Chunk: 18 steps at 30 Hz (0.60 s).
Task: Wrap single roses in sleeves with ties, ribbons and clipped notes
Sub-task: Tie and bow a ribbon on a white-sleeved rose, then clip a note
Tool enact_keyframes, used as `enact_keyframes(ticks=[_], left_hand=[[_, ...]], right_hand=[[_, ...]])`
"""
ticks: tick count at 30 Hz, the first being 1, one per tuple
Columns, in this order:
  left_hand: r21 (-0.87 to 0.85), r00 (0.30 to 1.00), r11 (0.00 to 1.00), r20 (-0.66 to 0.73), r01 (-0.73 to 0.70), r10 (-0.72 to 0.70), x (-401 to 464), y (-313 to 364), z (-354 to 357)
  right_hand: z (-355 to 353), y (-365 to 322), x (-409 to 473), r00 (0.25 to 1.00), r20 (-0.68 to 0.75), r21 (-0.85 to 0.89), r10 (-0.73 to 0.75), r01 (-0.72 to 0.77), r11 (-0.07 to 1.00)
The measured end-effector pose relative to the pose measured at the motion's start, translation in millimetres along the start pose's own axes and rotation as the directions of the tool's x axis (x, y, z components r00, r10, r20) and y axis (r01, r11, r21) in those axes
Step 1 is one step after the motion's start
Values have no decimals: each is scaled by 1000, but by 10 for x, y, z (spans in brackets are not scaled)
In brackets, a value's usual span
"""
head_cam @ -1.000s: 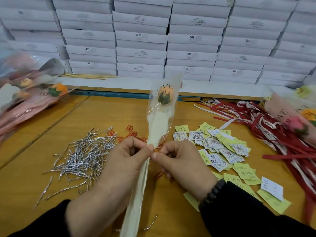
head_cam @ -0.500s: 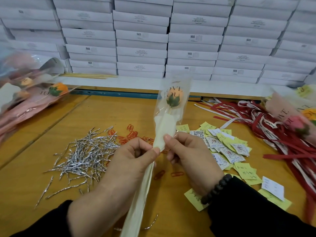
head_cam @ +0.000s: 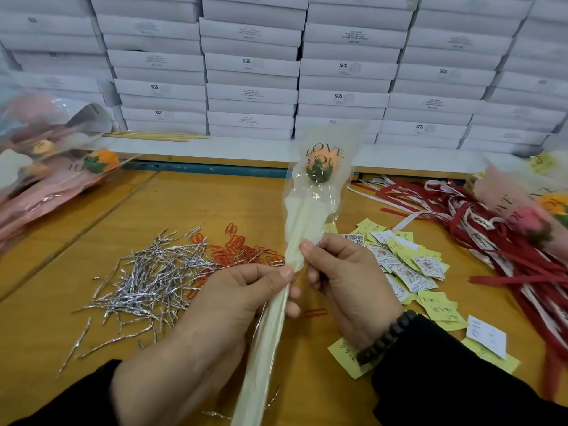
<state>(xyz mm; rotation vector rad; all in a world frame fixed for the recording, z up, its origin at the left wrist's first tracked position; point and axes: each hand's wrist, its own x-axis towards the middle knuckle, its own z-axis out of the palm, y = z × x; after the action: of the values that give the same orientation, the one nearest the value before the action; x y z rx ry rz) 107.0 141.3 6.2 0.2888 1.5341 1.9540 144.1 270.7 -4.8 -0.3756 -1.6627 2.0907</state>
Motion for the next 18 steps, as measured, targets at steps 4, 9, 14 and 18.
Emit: enact_keyframes(ticks=[4,9,14,18], left_hand=[[2,999,999,-19,-41,41,1,-1,3],[-34,995,997,-77,-64,61,-7,12,7],[-4,993,998,-99,-68,67,14,7,-37],[-6,990,997,-119,-72,71,22,11,-50]], right_hand=[[-32,-71,1,999,45,-148,9,-2,989],[-192,-312,17,997,58,-507,-42,65,859],[-649,-649,91,982,9,-764,-190,129,633],[-1182,-779,180,901,-88,-971,-426,18,238]])
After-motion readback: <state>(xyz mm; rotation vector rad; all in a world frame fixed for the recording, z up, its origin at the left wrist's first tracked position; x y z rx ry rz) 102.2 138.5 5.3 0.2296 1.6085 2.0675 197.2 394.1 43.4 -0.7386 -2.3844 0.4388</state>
